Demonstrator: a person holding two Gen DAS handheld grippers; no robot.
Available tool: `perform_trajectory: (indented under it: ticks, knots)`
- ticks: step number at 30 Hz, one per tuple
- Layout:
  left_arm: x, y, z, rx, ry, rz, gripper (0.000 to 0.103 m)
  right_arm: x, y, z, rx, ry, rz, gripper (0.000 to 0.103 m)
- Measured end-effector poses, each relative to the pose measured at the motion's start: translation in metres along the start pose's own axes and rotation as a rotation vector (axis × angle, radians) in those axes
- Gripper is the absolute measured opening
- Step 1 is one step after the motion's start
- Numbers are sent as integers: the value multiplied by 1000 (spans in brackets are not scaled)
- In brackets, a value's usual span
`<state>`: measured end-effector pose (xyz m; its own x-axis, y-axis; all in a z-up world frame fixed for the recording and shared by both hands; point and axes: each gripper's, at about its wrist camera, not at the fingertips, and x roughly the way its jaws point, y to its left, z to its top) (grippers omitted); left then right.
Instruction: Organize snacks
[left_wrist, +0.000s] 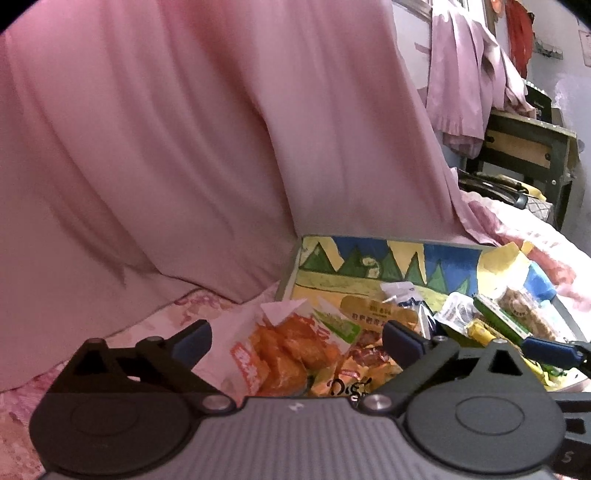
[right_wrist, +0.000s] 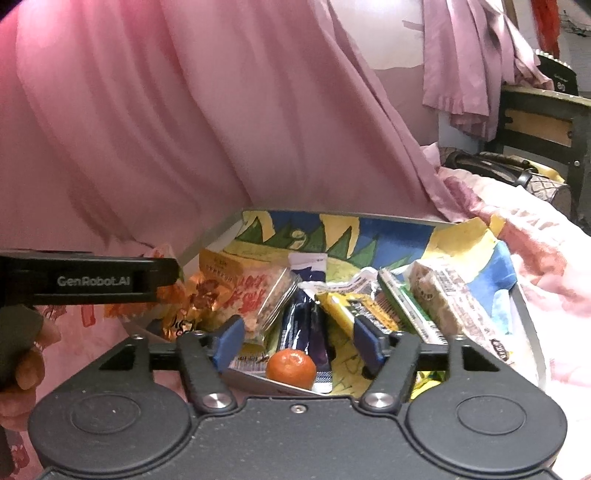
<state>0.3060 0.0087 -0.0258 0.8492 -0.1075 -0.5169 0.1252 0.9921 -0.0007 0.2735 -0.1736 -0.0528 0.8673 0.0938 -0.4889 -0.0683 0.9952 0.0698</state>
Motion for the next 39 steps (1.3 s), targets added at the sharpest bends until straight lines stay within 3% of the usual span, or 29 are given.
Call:
perform_trajectory:
  ticks: [7, 24, 39]
  knots:
    - [-11, 1, 3, -15, -28, 15, 102, -11, -4, 6, 26, -33, -14, 86]
    - [-36, 5, 1, -50, -73, 61, 103, -39, -17, 16, 87, -105, -34, 102]
    - [-60, 0, -5, -42, -83, 102, 103, -67, -23, 19, 94, -150, -60, 102]
